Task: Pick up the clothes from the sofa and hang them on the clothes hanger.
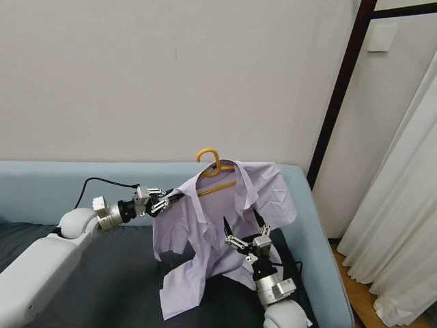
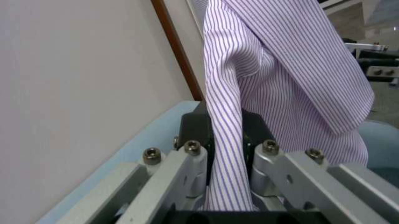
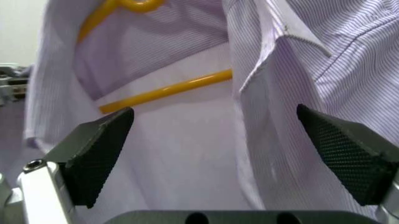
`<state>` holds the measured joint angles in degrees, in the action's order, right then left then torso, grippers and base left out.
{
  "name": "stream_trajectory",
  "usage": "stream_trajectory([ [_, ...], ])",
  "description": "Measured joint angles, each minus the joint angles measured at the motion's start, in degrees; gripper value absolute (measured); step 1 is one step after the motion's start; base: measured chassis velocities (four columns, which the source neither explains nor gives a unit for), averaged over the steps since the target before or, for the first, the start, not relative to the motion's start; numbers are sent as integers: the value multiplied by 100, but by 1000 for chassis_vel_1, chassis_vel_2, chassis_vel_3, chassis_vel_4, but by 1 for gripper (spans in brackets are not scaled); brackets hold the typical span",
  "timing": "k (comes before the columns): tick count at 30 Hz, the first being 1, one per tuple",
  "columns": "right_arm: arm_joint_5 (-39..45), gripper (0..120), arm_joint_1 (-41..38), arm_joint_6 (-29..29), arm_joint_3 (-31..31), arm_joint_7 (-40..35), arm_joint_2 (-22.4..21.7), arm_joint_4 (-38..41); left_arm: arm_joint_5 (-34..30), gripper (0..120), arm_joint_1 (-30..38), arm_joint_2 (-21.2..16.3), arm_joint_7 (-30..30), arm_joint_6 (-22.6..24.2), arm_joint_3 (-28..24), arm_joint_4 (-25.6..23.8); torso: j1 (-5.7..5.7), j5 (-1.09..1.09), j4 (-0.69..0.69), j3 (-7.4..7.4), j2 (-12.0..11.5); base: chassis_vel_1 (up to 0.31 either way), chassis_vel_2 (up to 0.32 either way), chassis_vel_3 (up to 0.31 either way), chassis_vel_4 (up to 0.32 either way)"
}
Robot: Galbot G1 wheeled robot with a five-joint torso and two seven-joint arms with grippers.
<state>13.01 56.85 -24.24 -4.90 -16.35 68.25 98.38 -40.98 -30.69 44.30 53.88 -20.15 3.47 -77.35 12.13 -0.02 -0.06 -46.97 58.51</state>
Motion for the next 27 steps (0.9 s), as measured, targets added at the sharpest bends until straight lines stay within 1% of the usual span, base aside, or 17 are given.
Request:
stream_trajectory([
  [2,-152,100,-84,127,34,-296,44,-63,1,7,0,9,4,1,1,0,0,0,0,0,0,0,0,0,0],
  [3,-152,100,-84,127,34,-296,44,-63,1,7,0,9,4,1,1,0,0,0,0,0,0,0,0,0,0],
  [5,-214,95,-107,150,82,-394,51,-89,2,7,10,12,5,2,1,0,0,0,0,0,0,0,0,0,0],
  [8,-249,79,-80,137,196,-420,21,-91,8,7,14,23,7,2,1,1,0,1,0,0,0,0,0,0,0],
  [10,-249,79,-76,135,200,-419,19,-89,9,7,12,23,7,2,1,1,0,1,-1,0,0,0,0,0,0],
  [12,-244,66,-45,108,245,-395,-4,-64,13,7,4,25,8,2,1,1,0,1,-1,0,0,0,0,0,0],
  [13,-244,66,-45,108,245,-395,-4,-64,13,7,4,25,8,2,1,1,0,1,-1,0,0,0,0,0,0],
  [17,-196,51,-15,80,317,-334,-23,-12,14,7,24,14,8,2,-13,-1,0,0,0,0,0,0,0,0,0],
  [18,-181,45,0,81,342,-326,-31,14,13,7,30,9,7,2,-16,-7,0,1,0,0,0,0,0,0,0],
  [19,-181,45,0,81,342,-326,-31,14,13,7,30,9,7,2,-16,-7,0,1,0,0,0,0,0,0,0],
  [24,-74,22,47,98,460,-210,-169,144,13,7,-17,-3,-16,2,10,-74,0,0,0,0,0,0,0,0,0],
  [25,-74,22,47,98,460,-210,-169,144,13,7,-17,-3,-16,2,10,-74,0,0,0,0,0,0,0,0,0],
  [26,-31,20,50,99,476,-162,-200,174,13,7,-23,-8,-16,2,16,-83,0,1,0,0,0,0,0,0,0],
  [27,52,14,50,101,535,-66,-255,238,12,7,-29,-12,-17,2,27,-93,0,1,0,0,0,0,0,0,0],
])
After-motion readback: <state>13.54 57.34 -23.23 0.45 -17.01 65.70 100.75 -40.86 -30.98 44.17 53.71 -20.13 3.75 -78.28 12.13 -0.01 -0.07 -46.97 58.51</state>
